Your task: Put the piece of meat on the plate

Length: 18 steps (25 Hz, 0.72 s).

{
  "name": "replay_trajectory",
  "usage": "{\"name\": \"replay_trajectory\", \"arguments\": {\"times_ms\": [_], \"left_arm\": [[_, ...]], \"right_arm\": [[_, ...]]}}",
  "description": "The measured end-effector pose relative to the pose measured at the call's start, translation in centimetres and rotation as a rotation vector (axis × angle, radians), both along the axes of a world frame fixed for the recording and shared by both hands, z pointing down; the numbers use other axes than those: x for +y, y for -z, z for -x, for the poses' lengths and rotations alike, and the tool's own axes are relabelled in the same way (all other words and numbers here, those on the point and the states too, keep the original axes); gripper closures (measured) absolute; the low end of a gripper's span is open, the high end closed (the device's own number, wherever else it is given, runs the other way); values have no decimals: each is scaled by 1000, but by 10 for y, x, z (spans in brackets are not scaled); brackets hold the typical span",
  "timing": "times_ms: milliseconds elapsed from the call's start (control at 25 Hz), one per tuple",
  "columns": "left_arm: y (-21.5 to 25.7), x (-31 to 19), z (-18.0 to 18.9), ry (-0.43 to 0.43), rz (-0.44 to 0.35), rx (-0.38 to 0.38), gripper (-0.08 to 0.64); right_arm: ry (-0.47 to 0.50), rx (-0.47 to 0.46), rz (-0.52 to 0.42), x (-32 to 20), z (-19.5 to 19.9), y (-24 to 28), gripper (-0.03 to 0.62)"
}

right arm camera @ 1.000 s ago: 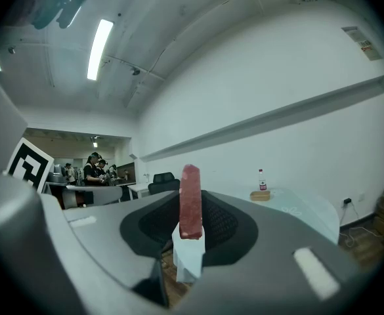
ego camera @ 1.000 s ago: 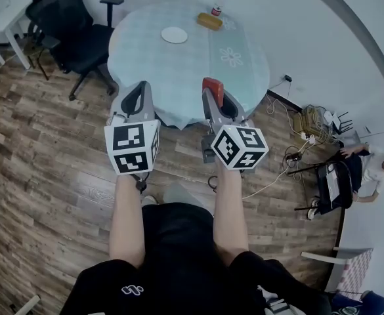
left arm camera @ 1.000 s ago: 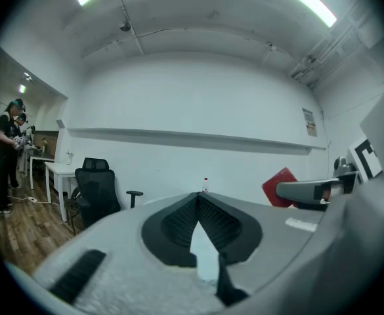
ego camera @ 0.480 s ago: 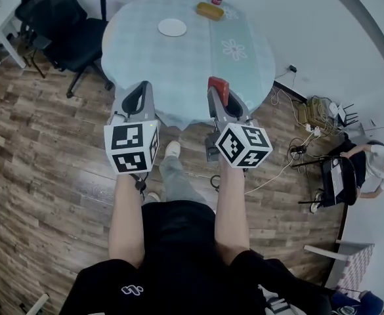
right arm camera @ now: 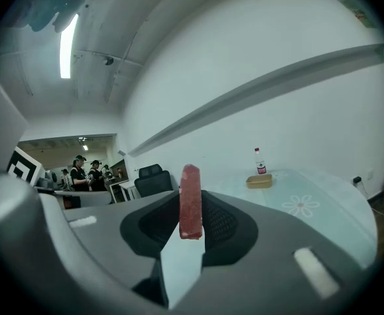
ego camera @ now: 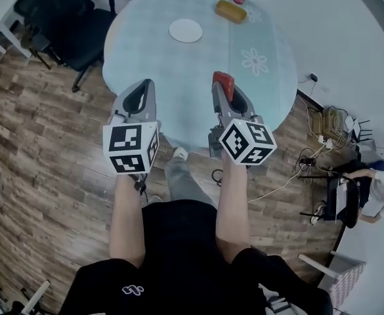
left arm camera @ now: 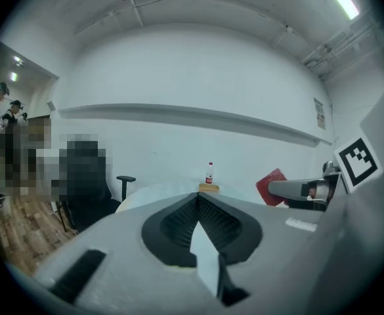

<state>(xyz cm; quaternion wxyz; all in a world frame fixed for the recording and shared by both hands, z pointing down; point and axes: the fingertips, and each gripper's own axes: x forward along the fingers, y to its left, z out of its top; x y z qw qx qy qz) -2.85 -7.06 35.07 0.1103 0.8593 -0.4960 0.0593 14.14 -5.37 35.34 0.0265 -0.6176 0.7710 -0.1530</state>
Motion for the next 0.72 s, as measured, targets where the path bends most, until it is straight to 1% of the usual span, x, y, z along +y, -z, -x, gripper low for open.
{"name": "replay_trajectory", "arguments": {"times_ms": [160,360,520,720], "left_arm": [[-11,-57,-23,14,33,-6,558],[-13,-118,-50,50,47,-9,558],[-16,-145,-61,65,51,-21,558],[-32,-172,-61,58,88,-42,558]], "right_arm": [[9,1,30,-61,-24,-7,492],[37,3,40,-128,-48,-11,492],[50,-10,70,-159,-54,-24,492],[48,-27,105,-181,-54,-41,492]]}}
